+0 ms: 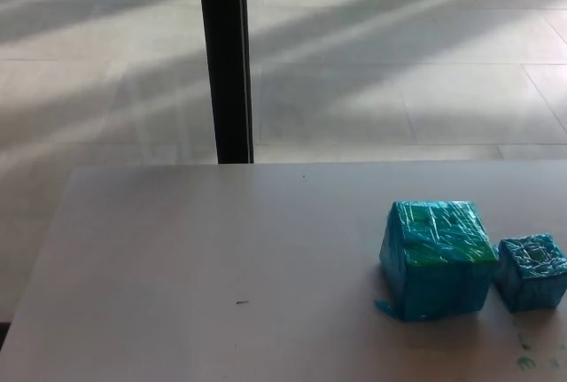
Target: The robot uses its right hand to pick up the small cube kept on the middle on the desk and place it on the bigger cube kept next to it
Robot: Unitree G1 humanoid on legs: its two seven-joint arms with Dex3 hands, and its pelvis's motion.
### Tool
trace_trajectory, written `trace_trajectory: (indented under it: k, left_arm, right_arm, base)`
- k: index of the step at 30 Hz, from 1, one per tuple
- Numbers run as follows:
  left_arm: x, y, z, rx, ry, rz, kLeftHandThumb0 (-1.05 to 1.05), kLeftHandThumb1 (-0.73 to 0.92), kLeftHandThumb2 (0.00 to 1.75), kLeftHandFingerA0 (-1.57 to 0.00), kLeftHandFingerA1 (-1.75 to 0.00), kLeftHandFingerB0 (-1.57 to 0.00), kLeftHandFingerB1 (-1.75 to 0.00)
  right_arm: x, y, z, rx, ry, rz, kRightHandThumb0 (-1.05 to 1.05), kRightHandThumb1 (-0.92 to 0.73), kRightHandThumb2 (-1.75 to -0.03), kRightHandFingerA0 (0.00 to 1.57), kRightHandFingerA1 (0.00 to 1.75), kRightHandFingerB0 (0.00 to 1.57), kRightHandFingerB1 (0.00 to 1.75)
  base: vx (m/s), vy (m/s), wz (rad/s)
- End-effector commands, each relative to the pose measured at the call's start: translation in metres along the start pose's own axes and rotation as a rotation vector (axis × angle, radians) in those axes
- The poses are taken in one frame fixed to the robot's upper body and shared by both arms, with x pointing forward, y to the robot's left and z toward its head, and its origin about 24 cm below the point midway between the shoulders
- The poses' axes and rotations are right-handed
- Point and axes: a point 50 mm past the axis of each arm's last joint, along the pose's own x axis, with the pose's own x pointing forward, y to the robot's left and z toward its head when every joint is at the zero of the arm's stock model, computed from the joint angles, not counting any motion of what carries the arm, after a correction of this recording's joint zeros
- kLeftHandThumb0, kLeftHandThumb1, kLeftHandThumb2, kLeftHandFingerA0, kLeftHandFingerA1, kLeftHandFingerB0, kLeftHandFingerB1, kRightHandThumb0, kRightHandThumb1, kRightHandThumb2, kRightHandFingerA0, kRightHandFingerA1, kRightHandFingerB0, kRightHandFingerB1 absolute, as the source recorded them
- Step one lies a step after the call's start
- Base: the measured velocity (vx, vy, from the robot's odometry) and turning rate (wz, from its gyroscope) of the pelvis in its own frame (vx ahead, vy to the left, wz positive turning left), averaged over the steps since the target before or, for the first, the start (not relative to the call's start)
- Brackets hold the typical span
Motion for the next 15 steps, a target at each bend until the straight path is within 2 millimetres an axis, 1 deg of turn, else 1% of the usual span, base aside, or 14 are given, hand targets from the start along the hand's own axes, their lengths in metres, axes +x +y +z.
trace_trajectory:
  k: [1, 3, 4, 5, 6, 7, 8, 9, 10, 11, 12, 13, 14, 15]
  left_arm:
    - [-0.002, 0.008, 0.006, -0.101, -0.027, -0.043, -0.86, 0.78, 0.64, -0.35, -0.39, -0.26, -0.32]
    - [-0.001, 0.007, 0.005, -0.111, -0.024, -0.042, -0.86, 0.77, 0.64, -0.35, -0.39, -0.27, -0.32]
    - [-0.001, 0.007, 0.005, -0.113, -0.023, -0.041, -0.92, 0.66, 0.75, -0.34, -0.42, -0.25, -0.36]
    - [-0.001, 0.007, 0.005, -0.117, -0.024, -0.043, -0.86, 0.61, 0.98, -0.31, -0.51, -0.23, -0.45]
    - [-0.002, 0.008, 0.005, -0.117, -0.025, -0.049, -0.86, 0.78, 0.65, -0.35, -0.4, -0.27, -0.32]
    - [-0.002, 0.008, 0.005, -0.114, -0.024, -0.049, -0.86, 0.78, 0.65, -0.35, -0.4, -0.27, -0.32]
    - [-0.002, 0.008, 0.004, -0.115, -0.025, -0.051, -0.85, 0.61, 0.97, -0.29, -0.51, -0.22, -0.44]
    - [-0.001, 0.008, 0.004, -0.117, -0.023, -0.048, -0.87, 0.61, 0.98, -0.3, -0.5, -0.22, -0.44]
    - [-0.001, 0.008, 0.004, -0.122, -0.02, -0.043, -0.87, 0.61, 0.98, -0.3, -0.5, -0.22, -0.44]
    - [-0.001, 0.008, 0.004, -0.123, -0.02, -0.042, -0.87, 0.61, 0.98, -0.32, -0.51, -0.22, -0.44]
    - [-0.001, 0.008, 0.005, -0.13, -0.024, -0.038, -0.87, 0.6, 0.98, -0.32, -0.51, -0.24, -0.45]
    - [-0.001, 0.008, 0.005, -0.134, -0.025, -0.037, -0.86, 0.6, 0.97, -0.32, -0.5, -0.24, -0.45]
    - [-0.001, 0.008, 0.005, -0.136, -0.027, -0.038, -0.87, 0.75, 0.61, -0.37, -0.39, -0.29, -0.32]
    - [-0.001, 0.008, 0.006, -0.136, -0.029, -0.04, -0.87, 0.75, 0.61, -0.37, -0.39, -0.29, -0.32]
  right_arm:
    - [-0.002, -0.015, 0.013, 0.087, -0.085, 0.001, -0.73, -0.84, -0.65, 0.36, 0.71, 0.29, 0.39]
    - [-0.002, -0.02, 0.012, 0.094, -0.085, -0.025, -0.74, -0.84, -0.65, 0.38, 0.72, 0.31, 0.39]
    - [-0.002, -0.021, 0.012, 0.115, -0.088, -0.029, -0.74, -0.84, -0.65, 0.35, 0.72, 0.27, 0.39]
    - [-0.002, -0.028, 0.015, 0.174, -0.094, -0.058, -0.76, -0.86, -0.66, 0.36, 0.75, 0.25, 0.37]
    - [-0.001, -0.038, 0.019, 0.235, -0.1, -0.108, -0.77, -0.7, -1.03, 0.32, 0.69, 0.17, 0.48]
    - [-0.001, -0.039, 0.02, 0.244, -0.102, -0.113, -0.77, -0.7, -1.03, 0.32, 0.69, 0.17, 0.48]
    - [-0.001, -0.043, 0.022, 0.278, -0.11, -0.131, -0.77, -0.69, -1.02, 0.32, 0.68, 0.17, 0.47]
    - [-0.001, -0.048, 0.027, 0.31, -0.124, -0.141, -0.73, -0.87, -0.66, 0.32, 0.72, 0.16, 0.33]
    - [-0.002, -0.054, 0.034, 0.338, -0.143, -0.143, -0.73, -0.87, -0.66, 0.32, 0.72, 0.16, 0.33]
    - [-0.001, -0.057, 0.039, 0.367, -0.152, -0.154, -0.72, -0.86, -0.66, 0.36, 0.78, 0.17, 0.33]
    - [0.0, -0.059, 0.048, 0.397, -0.179, -0.165, -0.71, -0.86, -0.66, 0.35, 0.74, 0.18, 0.33]
    - [0.001, -0.061, 0.055, 0.413, -0.195, -0.17, -0.7, -0.86, -0.66, 0.34, 0.71, 0.18, 0.33]
    - [0.001, -0.067, 0.075, 0.423, -0.244, -0.182, -0.71, -0.86, -0.66, 0.39, 0.71, 0.24, 0.34]
    - [0.0, -0.071, 0.094, 0.421, -0.303, -0.196, -0.71, -0.86, -0.66, 0.39, 0.71, 0.24, 0.34]
  base:
    - [0.0, 0.0, 0.0]
    - [0.0, 0.0, 0.0]
    - [0.0, 0.0, 0.0]
    - [0.0, 0.0, 0.0]
    - [0.0, 0.0, 0.0]
    - [0.0, 0.0, 0.0]
    - [0.0, 0.0, 0.0]
    - [0.0, 0.0, 0.0]
    - [0.0, 0.0, 0.0]
    - [0.0, 0.0, 0.0]
    - [0.0, 0.0, 0.0]
    - [0.0, 0.0, 0.0]
    - [0.0, 0.0, 0.0]
    - [0.0, 0.0, 0.0]
